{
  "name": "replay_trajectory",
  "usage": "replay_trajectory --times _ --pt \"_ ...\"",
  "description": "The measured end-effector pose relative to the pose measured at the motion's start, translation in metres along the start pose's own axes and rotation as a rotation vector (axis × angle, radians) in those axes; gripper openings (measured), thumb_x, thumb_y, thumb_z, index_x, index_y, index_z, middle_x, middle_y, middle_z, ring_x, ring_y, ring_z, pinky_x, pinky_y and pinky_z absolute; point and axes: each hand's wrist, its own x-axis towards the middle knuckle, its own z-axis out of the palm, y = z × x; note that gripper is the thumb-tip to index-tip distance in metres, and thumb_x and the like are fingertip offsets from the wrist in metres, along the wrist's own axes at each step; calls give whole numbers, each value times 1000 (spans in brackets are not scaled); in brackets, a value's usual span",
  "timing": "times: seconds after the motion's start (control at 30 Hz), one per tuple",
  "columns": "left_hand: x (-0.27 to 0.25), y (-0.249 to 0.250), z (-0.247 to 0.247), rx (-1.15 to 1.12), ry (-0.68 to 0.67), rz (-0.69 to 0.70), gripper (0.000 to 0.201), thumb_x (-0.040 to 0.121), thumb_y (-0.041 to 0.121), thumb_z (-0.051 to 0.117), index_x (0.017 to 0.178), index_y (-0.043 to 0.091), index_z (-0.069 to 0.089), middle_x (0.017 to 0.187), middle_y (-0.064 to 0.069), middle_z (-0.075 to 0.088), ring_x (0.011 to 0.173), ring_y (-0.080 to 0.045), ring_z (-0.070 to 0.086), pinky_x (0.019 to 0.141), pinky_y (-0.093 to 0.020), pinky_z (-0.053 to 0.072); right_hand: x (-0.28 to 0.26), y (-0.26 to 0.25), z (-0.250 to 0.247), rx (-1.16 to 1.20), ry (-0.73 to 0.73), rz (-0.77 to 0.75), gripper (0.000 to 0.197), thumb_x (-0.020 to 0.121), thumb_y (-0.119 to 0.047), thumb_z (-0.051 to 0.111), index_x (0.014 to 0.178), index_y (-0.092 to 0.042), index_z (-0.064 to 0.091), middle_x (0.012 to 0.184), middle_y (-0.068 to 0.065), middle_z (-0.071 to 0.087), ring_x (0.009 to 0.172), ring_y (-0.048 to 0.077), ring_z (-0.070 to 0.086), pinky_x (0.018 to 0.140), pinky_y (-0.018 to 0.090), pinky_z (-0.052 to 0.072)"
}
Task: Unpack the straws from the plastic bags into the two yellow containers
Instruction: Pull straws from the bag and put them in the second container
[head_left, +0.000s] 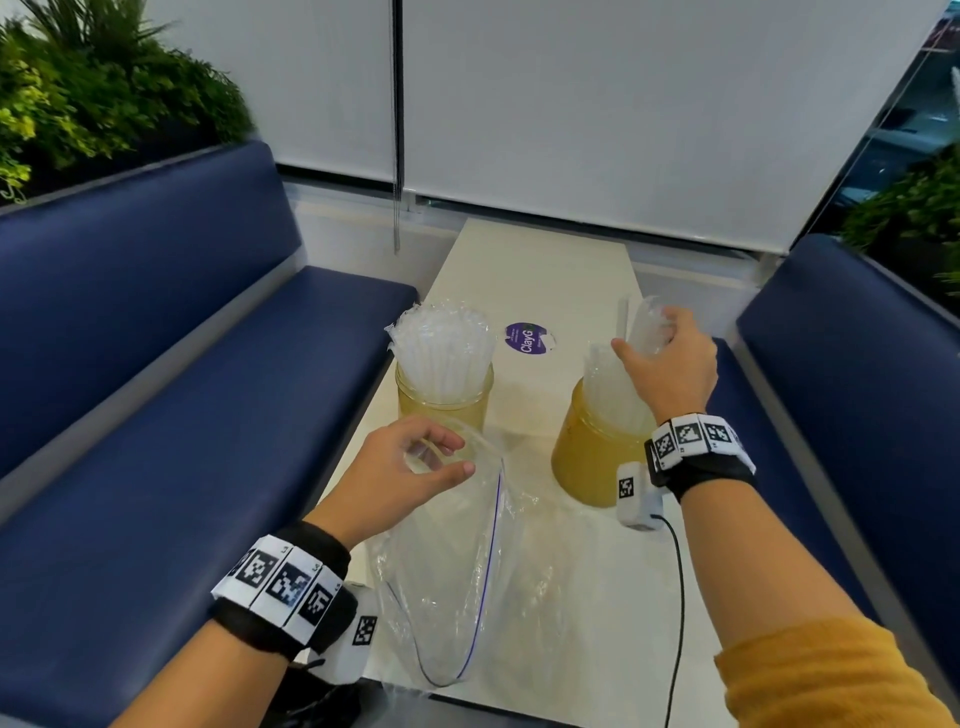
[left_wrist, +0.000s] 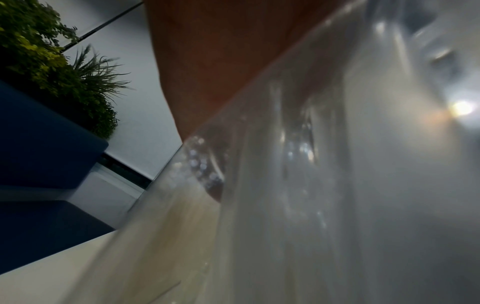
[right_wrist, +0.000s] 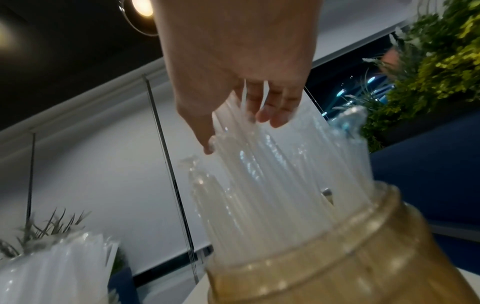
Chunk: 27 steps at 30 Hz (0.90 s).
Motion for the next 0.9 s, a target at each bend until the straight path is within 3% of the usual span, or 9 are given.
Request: replay_trajectory --times 0.13,0.23,0.3,0.47,0.57,0.63,0.73,0.8,0.9 --pt "-1 3 0 -3 -6 -5 23 80 38 83 97 26 72 104 10 72 91 -9 67 74 -12 44 15 -4 -6 110 50 -161 78 75 -30 83 139 -29 39 130 -1 54 123 22 50 96 37 47" --pt "0 4 -1 10 -9 -1 22 81 39 82 97 28 72 103 11 72 91 -8 67 72 -9 45 26 -2 0 -95 -171 -353 61 92 -15 63 148 -24 39 151 3 42 140 24 38 111 43 40" --pt "0 4 -1 14 -6 11 21 82 38 82 97 28 72 103 12 72 91 -8 67 71 -8 46 23 3 7 -216 -325 -360 50 100 -11 48 149 -16 41 154 6 41 143 26 37 113 44 37" --pt "1 2 -1 17 -2 21 17 84 37 80 97 28 72 104 13 73 90 -7 66 71 -5 45 -1 7 18 -462 -442 -408 40 107 -22 32 138 -6 53 141 11 55 128 29 52 108 43 39" --pt "1 0 -1 21 -10 26 8 90 30 75 97 28 73 105 13 72 92 -6 65 74 -4 44 0 -9 8 -467 -492 -366 39 107 -20 28 129 -3 55 130 16 60 118 31 55 108 44 40" --pt "4 -1 -1 -6 -28 19 9 95 21 68 99 27 73 105 12 72 93 -4 64 77 -9 45 5 -25 -1 -451 -419 -367 38 106 -23 33 125 -3 59 123 17 64 112 33 59 105 45 42" --pt "6 1 -2 -75 -64 -38 28 98 6 52 103 23 73 111 9 72 91 -6 66 78 -26 52 5 -60 -17 -378 -324 -423 41 103 -31 45 136 -10 58 135 13 58 123 32 51 102 45 43" --pt "6 4 -1 -116 -74 -44 33 95 11 44 108 23 72 116 7 71 95 -10 67 80 -32 55 -9 -93 -27 -285 -342 -446 34 101 -35 49 122 -14 67 123 7 64 113 26 57 94 41 49" --pt "6 6 -2 -184 -75 -42 46 84 22 36 114 26 71 119 4 70 101 -15 67 84 -34 56 -51 -141 -38 -148 -536 -532 33 96 -38 59 80 -13 74 80 3 73 74 21 67 74 37 58"
